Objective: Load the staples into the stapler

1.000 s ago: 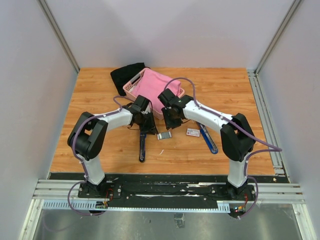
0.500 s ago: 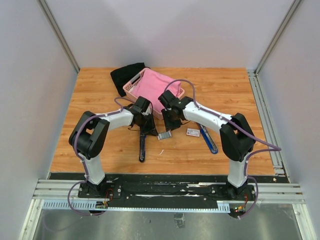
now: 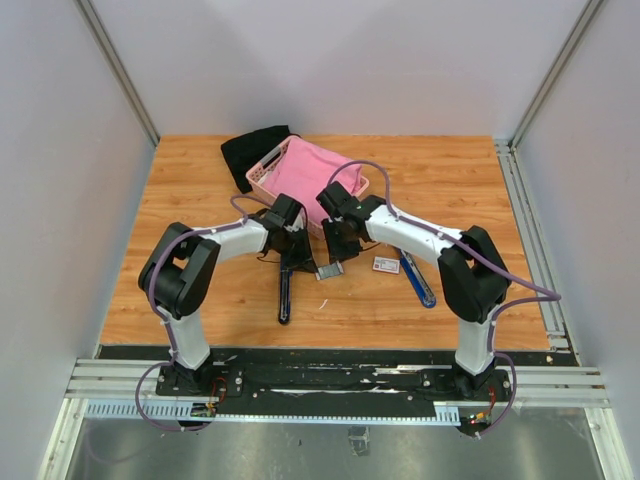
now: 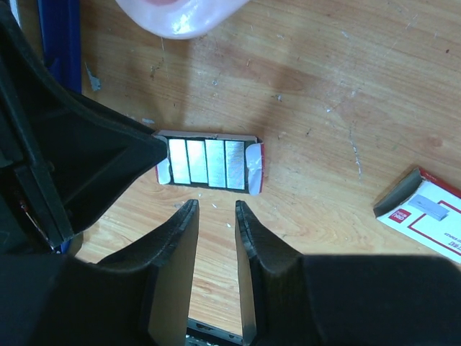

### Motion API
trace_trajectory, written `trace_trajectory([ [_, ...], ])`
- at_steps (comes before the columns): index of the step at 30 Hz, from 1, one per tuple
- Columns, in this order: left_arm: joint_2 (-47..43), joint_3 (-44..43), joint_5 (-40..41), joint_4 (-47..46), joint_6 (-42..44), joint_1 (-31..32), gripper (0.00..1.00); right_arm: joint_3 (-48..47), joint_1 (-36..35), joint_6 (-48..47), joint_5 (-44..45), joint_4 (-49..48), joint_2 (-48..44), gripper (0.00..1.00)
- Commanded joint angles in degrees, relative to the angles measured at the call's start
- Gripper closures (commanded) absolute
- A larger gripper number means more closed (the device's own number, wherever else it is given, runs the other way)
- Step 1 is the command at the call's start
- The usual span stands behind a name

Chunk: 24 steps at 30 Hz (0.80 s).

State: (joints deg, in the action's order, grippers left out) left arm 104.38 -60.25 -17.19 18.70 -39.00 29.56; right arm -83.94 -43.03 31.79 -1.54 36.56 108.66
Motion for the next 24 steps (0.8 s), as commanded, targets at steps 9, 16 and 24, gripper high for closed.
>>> trace_trajectory([
  [9,2.15,2.72,1.14,0.37,-0.45,1.24,0.94,1.30,-0.65,-0.05,4.45,-1.61,3.28,0.72],
  [16,1.52,3.03,1.61,0.11,-0.35,1.38,0.96,1.55,-2.05,-1.82,9.17,-1.40,4.39,0.73],
  [24,0.67,3.23,1.98,0.02,-0.27,1.46,0.96,1.81,-3.80,-3.49,8.16,-3.22,4.51,0.79],
])
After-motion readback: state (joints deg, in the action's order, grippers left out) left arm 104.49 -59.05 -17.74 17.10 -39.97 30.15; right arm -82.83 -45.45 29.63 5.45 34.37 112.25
